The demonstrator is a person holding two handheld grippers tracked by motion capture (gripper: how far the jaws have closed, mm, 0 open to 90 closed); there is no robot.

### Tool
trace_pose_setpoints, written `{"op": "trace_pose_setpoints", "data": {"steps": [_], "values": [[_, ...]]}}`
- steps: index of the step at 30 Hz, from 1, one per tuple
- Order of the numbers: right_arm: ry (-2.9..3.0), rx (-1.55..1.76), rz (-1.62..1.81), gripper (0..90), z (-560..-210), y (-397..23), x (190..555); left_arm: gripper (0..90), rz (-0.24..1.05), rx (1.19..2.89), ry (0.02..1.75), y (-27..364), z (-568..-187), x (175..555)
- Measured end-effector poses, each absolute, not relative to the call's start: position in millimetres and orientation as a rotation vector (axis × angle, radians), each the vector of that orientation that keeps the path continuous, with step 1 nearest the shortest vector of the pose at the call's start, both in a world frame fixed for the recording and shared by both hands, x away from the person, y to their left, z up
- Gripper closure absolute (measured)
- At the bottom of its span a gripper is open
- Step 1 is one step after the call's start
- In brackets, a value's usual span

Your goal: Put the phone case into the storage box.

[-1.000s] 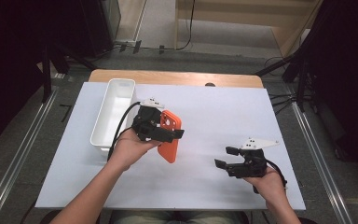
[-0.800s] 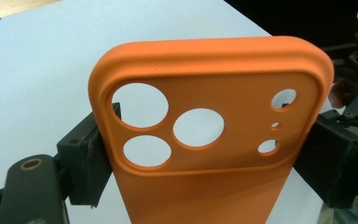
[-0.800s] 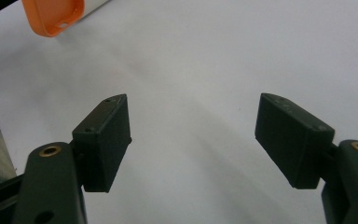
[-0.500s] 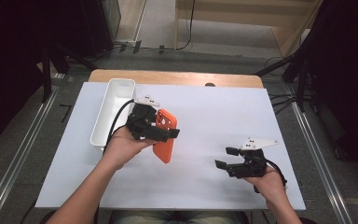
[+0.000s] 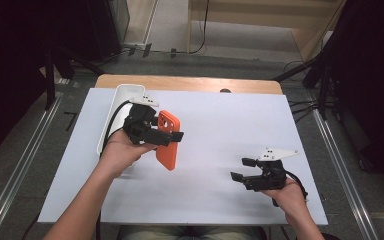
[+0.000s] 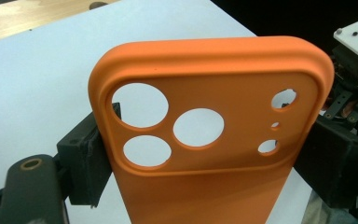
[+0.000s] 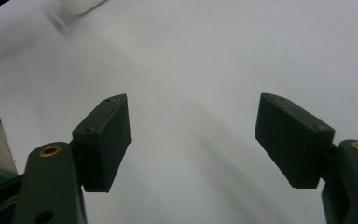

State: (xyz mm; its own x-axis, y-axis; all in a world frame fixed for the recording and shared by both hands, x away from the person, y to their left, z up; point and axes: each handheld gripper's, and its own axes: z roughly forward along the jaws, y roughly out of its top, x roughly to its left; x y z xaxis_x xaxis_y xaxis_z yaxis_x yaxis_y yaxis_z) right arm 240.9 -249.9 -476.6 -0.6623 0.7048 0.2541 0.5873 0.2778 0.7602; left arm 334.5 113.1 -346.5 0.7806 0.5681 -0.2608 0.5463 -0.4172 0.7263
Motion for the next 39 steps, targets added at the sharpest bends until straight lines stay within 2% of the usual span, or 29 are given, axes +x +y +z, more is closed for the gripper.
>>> {"op": "trace_pose_setpoints", "data": {"steps": [39], "values": [[2.414, 1.209, 1.326, 25.5, -476.7, -249.2, 240.6, 15.1, 0.088, 2.021, 0.967, 181.5, -312.5, 347.2]]}}
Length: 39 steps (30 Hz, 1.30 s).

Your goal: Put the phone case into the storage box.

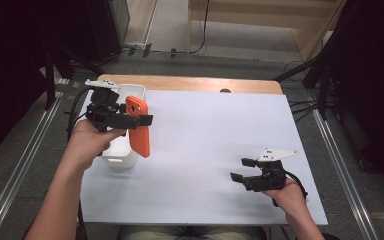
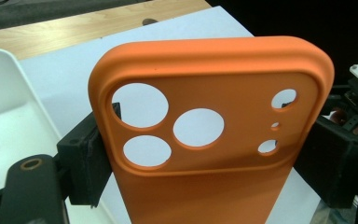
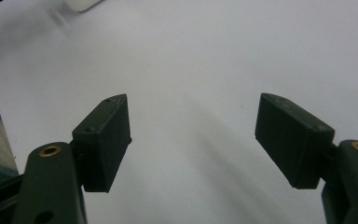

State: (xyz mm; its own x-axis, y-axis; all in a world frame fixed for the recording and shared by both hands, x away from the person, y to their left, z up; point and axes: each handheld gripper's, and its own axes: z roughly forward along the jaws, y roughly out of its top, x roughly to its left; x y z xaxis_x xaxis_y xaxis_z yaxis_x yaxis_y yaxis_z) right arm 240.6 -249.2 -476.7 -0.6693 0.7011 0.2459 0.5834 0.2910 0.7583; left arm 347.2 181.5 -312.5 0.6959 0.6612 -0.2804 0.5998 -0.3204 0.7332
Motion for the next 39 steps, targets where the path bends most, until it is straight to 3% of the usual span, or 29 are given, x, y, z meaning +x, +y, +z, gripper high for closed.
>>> {"op": "trace_pose_setpoints", "data": {"steps": [27, 39], "values": [[2.409, 1.215, 1.327, 25.5, -476.8, -248.6, 241.1, 15.1, 0.210, 1.954, 1.105, 212.3, -302.6, 353.8], [2.387, 1.208, 1.342, 25.5, -474.8, -252.1, 240.6, 15.1, 0.268, 1.904, 1.184, 207.0, -303.8, 384.0]]}}
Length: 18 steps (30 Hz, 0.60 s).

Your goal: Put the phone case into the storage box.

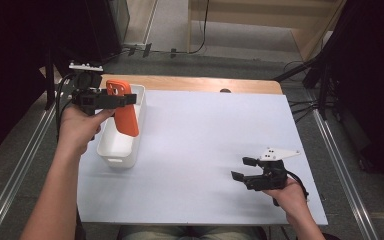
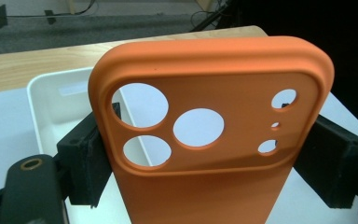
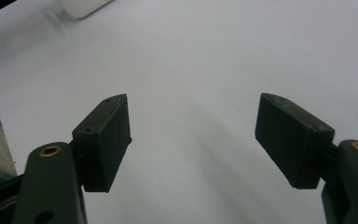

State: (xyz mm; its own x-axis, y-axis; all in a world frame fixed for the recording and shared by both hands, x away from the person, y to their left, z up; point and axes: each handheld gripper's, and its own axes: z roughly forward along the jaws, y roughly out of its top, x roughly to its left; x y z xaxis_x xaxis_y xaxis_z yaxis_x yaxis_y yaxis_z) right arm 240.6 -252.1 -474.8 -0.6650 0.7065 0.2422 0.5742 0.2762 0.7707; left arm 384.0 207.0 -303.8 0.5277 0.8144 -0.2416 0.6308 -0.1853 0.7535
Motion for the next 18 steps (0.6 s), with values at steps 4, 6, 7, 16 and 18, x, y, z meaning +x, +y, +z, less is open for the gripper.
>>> {"op": "trace_pose_setpoints", "data": {"steps": [4, 6, 7, 16, 18], "values": [[2.388, 1.208, 1.348, 25.5, -474.6, -251.6, 240.6, 15.1, 0.289, 1.893, 1.206, 206.1, -301.6, 394.8], [2.391, 1.210, 1.349, 25.5, -474.5, -251.3, 240.5, 15.1, 0.303, 1.890, 1.217, 206.5, -300.4, 400.0], [2.394, 1.215, 1.349, 25.5, -474.4, -250.8, 240.1, 15.1, 0.310, 1.884, 1.218, 206.6, -300.1, 402.5], [2.395, 1.200, 1.353, 25.5, -474.7, -250.6, 240.7, 15.1, 0.374, 1.870, 1.244, 204.0, -296.6, 418.8], [2.398, 1.204, 1.354, 25.5, -474.5, -250.3, 240.4, 15.1, 0.386, 1.861, 1.251, 203.2, -295.9, 422.4]]}}
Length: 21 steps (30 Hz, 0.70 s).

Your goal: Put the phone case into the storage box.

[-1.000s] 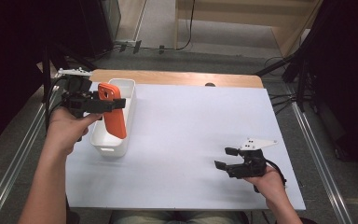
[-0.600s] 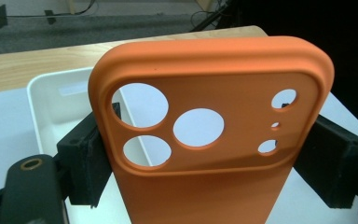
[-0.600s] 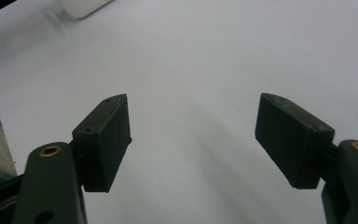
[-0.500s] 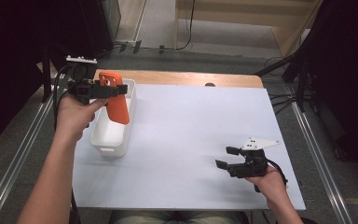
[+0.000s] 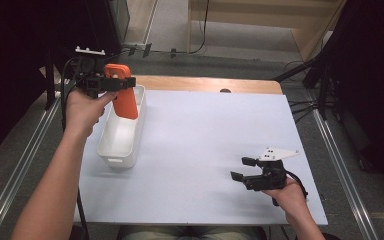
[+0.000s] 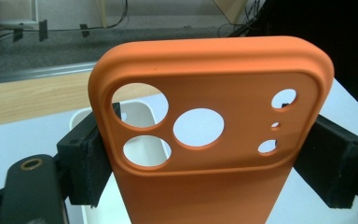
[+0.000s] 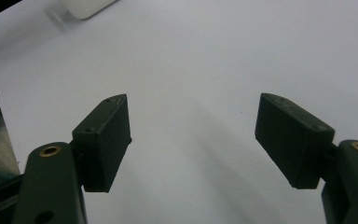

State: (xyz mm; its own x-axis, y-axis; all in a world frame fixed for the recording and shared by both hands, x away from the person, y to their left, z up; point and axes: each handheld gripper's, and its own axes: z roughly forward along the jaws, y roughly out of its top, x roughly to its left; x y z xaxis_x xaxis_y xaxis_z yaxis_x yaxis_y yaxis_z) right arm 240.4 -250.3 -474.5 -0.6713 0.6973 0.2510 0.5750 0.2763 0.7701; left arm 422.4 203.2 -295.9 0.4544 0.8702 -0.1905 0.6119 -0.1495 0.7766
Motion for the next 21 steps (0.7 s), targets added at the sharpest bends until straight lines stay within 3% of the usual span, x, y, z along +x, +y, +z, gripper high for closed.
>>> {"op": "trace_pose_setpoints", "data": {"steps": [21], "values": [[2.396, 1.211, 1.352, 25.5, -476.4, -251.5, 237.0, 15.0, 0.492, 1.880, 1.247, 186.3, -296.1, 456.5]]}}
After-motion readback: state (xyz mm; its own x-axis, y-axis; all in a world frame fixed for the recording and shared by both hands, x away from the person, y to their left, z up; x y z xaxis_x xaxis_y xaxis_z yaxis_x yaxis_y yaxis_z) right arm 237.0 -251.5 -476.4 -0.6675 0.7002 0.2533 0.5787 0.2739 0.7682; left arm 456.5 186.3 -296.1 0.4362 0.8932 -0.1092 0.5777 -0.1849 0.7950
